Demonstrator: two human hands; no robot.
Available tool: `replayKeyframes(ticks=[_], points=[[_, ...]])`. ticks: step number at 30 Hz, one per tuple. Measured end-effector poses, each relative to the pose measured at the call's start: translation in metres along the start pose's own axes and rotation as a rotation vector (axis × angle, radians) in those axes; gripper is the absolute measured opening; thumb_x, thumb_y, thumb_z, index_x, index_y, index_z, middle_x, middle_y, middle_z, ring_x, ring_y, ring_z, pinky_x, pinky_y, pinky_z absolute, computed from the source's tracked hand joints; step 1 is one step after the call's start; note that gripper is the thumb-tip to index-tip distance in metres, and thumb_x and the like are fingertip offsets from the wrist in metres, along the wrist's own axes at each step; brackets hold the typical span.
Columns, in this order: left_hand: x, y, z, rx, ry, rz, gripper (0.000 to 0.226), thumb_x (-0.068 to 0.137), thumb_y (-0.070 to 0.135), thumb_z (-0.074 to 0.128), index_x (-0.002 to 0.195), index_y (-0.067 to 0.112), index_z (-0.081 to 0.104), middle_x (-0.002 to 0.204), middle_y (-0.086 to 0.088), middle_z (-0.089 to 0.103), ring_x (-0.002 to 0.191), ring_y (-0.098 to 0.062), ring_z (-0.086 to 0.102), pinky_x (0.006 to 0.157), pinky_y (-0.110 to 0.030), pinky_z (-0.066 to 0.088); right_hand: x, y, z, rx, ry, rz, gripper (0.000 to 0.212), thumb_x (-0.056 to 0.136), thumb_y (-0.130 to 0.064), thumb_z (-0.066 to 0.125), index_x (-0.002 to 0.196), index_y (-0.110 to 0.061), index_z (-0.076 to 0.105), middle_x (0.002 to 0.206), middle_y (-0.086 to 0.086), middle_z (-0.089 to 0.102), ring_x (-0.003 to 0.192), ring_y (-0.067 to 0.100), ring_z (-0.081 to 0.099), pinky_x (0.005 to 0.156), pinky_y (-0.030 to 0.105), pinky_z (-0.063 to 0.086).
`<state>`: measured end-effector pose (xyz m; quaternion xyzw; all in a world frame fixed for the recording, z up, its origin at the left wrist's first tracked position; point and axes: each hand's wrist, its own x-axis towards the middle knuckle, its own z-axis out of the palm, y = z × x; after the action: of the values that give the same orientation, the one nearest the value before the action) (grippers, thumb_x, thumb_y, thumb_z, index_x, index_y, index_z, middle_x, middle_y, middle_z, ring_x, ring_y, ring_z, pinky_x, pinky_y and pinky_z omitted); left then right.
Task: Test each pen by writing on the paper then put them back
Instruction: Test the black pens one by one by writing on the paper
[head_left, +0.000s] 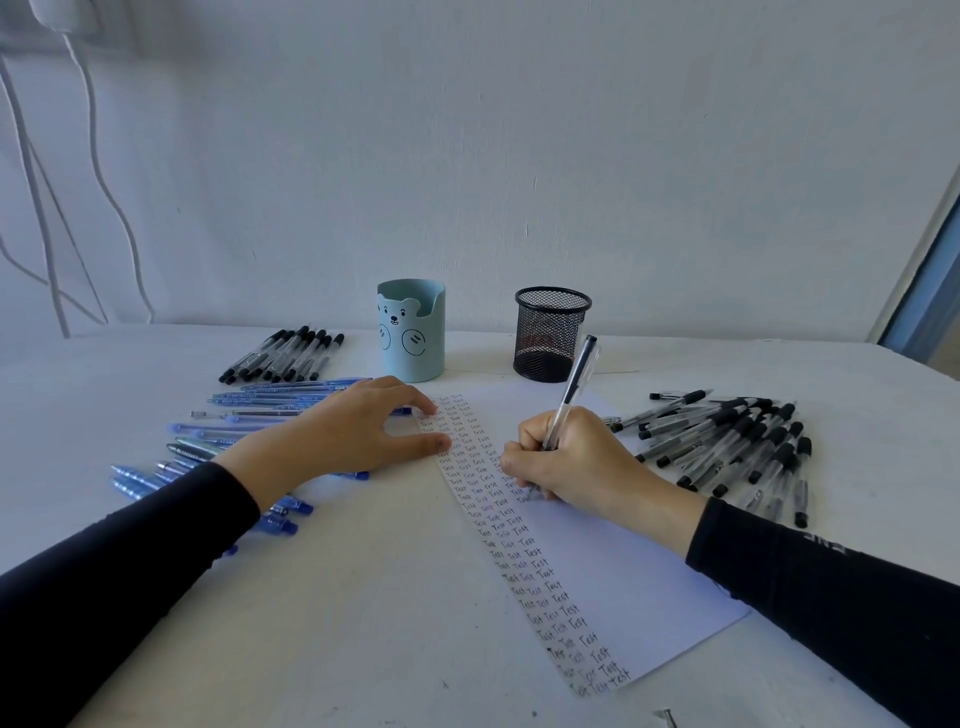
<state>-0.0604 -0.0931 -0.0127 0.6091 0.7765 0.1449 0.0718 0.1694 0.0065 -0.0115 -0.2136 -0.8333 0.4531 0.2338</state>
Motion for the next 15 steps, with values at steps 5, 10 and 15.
replayKeyframes(ticks=[5, 10, 15], points=[[0.0001, 0.0005, -0.0006, 0.004, 0.003, 0.003, 0.072, 0.065, 0.084, 0.043, 0.123, 0.044, 0.053, 0.132, 0.015, 0.049, 0.120, -0.006, 0.045, 0.105, -0.033, 0.039, 0.0007, 0.0010, -0.0004, -0.017, 0.010, -0.004, 0.040, 0.086, -0.003, 0.067, 0.051, -0.009, 0.049, 0.048, -0.006, 0.058, 0.042, -0.001, 0.053, 0.046, 0.012, 0.043], [0.0002, 0.0001, -0.0006, 0.010, 0.002, 0.004, 0.071, 0.065, 0.085, 0.043, 0.123, 0.044, 0.053, 0.131, 0.015, 0.050, 0.121, -0.006, 0.045, 0.105, -0.033, 0.039, 0.0008, 0.0026, -0.0004, -0.011, 0.007, 0.005, 0.041, 0.087, -0.004, 0.067, 0.051, -0.009, 0.048, 0.047, -0.008, 0.058, 0.042, -0.001, 0.052, 0.046, 0.012, 0.042], [0.0000, 0.0011, -0.0007, 0.005, -0.002, -0.001, 0.072, 0.064, 0.085, 0.044, 0.123, 0.043, 0.053, 0.131, 0.016, 0.050, 0.121, -0.005, 0.045, 0.106, -0.033, 0.039, 0.0010, 0.0035, -0.0004, -0.031, 0.023, -0.001, 0.039, 0.087, -0.006, 0.066, 0.052, -0.008, 0.051, 0.053, -0.002, 0.061, 0.043, 0.000, 0.053, 0.046, 0.013, 0.043]])
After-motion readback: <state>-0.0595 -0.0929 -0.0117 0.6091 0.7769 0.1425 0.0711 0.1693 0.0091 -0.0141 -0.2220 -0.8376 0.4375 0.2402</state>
